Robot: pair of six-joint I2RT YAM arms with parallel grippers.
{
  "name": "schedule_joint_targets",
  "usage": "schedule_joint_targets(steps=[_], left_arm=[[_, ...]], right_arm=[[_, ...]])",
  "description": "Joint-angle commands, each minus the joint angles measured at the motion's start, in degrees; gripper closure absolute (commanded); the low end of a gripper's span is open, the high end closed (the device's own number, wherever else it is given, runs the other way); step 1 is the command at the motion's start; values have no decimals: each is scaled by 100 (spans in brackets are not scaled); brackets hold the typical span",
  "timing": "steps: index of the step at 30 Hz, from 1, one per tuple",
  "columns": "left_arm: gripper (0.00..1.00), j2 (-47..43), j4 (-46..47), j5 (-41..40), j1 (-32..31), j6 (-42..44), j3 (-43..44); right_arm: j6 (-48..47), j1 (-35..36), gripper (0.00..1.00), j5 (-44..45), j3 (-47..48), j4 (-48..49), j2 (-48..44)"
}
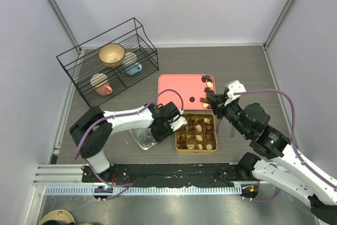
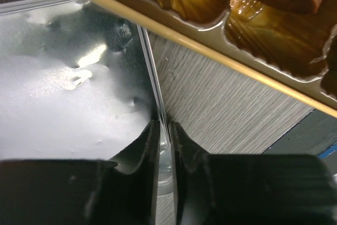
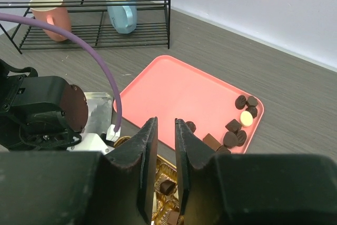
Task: Pack the chocolate
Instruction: Pick up the box lid from the packing box.
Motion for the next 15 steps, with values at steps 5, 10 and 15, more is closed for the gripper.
schedule_joint_targets(steps=[5, 10, 15], left_arm=[[99, 20, 32, 22, -17, 34, -10], [100, -516, -469, -110, -8, 218, 235], [100, -1017, -1277, 135, 1, 385, 692]], right_arm=[[-20, 30, 76, -103, 366, 131, 125], [-54, 30, 76, -129, 313, 184, 116], [-221, 30, 76, 134, 295, 272, -7]])
